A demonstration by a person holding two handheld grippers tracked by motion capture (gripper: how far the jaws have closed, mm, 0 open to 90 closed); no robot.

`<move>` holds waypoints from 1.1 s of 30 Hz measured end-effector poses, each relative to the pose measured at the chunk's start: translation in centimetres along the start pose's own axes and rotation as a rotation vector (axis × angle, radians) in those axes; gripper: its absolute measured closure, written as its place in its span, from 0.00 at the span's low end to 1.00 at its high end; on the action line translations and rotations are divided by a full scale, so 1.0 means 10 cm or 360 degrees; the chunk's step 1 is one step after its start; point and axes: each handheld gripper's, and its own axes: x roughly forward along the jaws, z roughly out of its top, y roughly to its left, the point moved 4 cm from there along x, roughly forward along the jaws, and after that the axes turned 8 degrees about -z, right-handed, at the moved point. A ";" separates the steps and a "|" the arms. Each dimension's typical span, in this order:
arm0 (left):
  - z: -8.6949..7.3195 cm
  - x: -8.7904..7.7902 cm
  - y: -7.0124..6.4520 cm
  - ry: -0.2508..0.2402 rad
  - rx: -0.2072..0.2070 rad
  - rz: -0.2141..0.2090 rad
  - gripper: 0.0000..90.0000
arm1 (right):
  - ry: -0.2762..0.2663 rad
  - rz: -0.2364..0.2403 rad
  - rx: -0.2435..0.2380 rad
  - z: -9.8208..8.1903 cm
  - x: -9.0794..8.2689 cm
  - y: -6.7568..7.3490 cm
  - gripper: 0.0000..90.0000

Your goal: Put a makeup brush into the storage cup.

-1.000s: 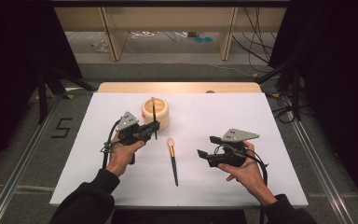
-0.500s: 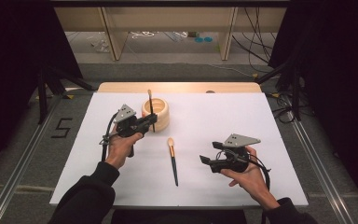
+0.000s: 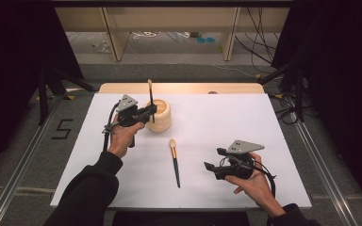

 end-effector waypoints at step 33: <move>0.23 0.36 0.31 -0.0077 -0.0047 0.0140 0.93 | 0.0040 0.0032 -0.0039 -0.04 0.04 0.03 0.31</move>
